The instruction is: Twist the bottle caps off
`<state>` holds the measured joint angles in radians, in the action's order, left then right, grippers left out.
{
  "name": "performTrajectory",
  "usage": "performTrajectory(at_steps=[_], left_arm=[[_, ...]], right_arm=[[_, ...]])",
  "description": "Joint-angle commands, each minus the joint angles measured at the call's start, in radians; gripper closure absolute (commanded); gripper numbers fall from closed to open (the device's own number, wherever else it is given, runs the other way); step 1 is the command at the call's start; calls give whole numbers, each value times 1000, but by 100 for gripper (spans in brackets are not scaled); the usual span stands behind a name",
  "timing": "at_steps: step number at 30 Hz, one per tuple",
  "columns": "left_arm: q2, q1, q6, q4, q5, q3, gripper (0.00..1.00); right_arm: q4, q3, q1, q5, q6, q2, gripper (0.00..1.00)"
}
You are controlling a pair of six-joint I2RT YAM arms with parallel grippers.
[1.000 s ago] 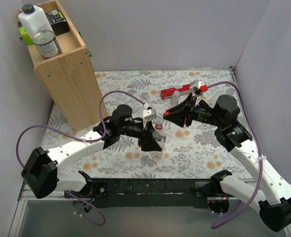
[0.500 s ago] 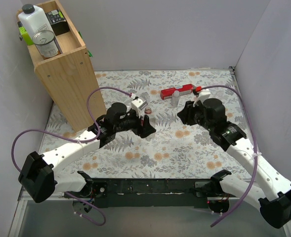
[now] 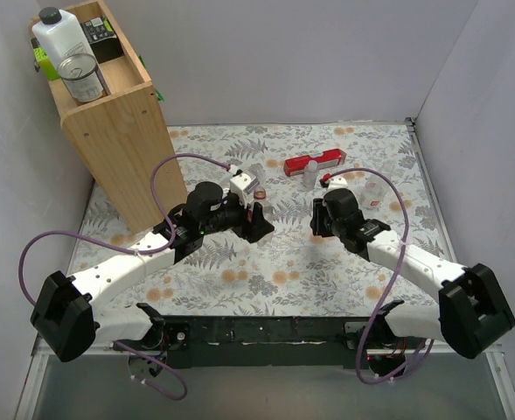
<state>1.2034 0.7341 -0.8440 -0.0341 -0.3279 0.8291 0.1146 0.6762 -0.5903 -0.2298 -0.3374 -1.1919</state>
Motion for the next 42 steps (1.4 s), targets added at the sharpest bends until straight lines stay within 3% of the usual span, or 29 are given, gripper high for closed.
performTrajectory(at_steps=[1, 14, 26, 35, 42], left_arm=[[-13, 1, 14, 2, 7, -1, 81], [-18, 1, 25, -6, 12, 4, 81], [-16, 1, 36, -12, 24, 5, 81], [1, 1, 36, -12, 12, 8, 81], [13, 1, 42, -12, 15, 10, 81]], right_arm=[[-105, 17, -5, -69, -28, -103, 99], [-188, 101, -5, -223, -63, -371, 99], [-141, 330, 29, -272, -35, -610, 94], [-138, 411, 64, -279, -26, -693, 79], [-155, 411, 92, -263, -5, -706, 58]])
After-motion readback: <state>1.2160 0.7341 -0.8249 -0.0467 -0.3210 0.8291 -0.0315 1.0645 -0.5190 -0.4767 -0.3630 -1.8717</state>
